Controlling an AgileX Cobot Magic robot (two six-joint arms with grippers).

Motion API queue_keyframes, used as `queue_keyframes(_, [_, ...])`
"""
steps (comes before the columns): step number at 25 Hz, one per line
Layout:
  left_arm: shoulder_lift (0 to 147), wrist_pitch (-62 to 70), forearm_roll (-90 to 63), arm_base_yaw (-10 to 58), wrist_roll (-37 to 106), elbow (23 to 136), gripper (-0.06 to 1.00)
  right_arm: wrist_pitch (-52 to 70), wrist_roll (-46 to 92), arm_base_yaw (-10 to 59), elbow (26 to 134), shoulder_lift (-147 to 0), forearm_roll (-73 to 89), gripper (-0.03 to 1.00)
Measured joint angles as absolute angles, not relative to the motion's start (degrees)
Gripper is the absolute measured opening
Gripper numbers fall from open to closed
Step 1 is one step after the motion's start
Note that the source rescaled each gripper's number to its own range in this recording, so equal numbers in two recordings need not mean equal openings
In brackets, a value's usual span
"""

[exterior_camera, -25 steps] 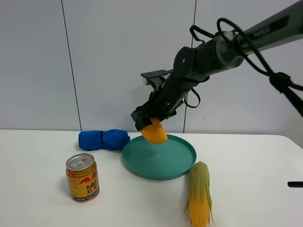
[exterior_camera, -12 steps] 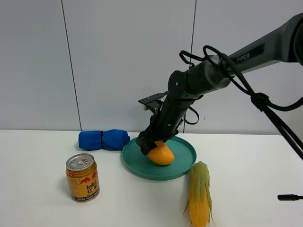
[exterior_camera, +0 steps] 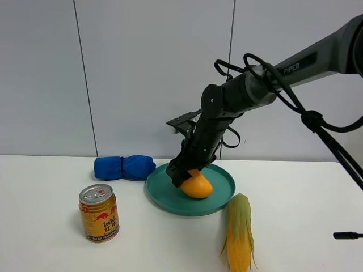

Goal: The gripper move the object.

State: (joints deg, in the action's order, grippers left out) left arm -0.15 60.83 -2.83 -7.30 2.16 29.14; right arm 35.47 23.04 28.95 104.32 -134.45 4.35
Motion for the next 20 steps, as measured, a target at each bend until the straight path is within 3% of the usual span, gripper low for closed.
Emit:
queue_keyframes(2, [-0.1,60.8,-2.8,-7.3,2.2,29.1,1.00,35.2,20.7,29.0,104.3,-134.4,4.3,0.63])
queue_keyframes(3, [-0.1,60.8,-2.8,-7.3,2.2,29.1,1.00,34.9,19.3,29.0,104.3,-134.4,4.3,0.78])
queue_keyframes(5, [-0.1,60.8,-2.8,-7.3,2.2,29.1,1.00,34.6,17.2,29.0,104.3,-134.4,4.3,0.91])
queue_keyframes(9, [-0.1,60.8,-2.8,-7.3,2.2,29.1,1.00,34.6,15.9,29.0,104.3,-134.4,4.3,0.98])
queue_keyframes(20, [-0.1,60.8,-2.8,-7.3,2.2,29.1,1.00,42.1,15.6,29.0,104.4,-124.3,4.3,0.99])
